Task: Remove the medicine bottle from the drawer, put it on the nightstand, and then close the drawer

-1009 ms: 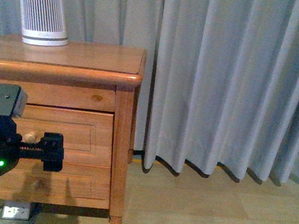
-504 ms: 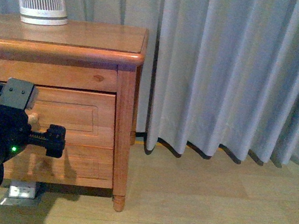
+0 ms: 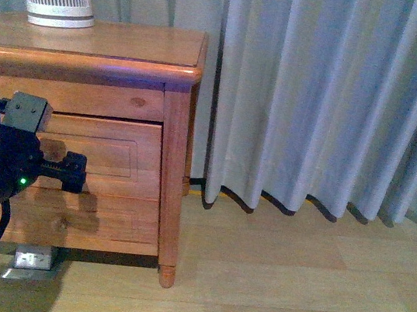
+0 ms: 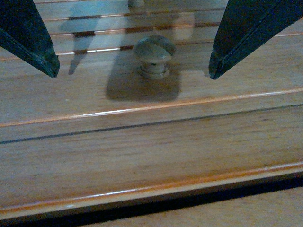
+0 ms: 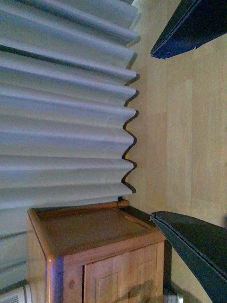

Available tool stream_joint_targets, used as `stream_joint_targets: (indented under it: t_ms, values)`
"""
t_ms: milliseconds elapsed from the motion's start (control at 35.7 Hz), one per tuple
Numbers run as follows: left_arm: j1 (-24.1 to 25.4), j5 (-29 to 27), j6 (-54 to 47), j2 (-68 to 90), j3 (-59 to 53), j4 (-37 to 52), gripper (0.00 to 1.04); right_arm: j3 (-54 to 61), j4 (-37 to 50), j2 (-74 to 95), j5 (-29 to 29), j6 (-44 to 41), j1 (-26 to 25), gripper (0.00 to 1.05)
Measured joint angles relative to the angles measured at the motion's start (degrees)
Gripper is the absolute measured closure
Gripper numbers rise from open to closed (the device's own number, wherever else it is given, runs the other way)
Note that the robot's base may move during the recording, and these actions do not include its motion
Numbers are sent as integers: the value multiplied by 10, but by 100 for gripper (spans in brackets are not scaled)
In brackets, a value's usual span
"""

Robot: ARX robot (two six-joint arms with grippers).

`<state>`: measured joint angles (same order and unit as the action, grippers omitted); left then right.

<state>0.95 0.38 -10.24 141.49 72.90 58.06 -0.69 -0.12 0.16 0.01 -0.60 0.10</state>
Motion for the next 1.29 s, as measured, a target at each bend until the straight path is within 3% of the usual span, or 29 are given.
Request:
stream_joint_targets:
  t_ms: [252,757,1121,1289]
  values:
    - [4,3,-1,11,11,-7,8,0,0,0,0,0,0,7]
    - [9,2,1,20,11,-8,76,0,0,0,0,0,0,7]
    - [11,2,2,20,8,0,80,0,0,0,0,0,0,7]
    - [11,0,3,-3,-58,43,81,0,0,0,0,0,0,7]
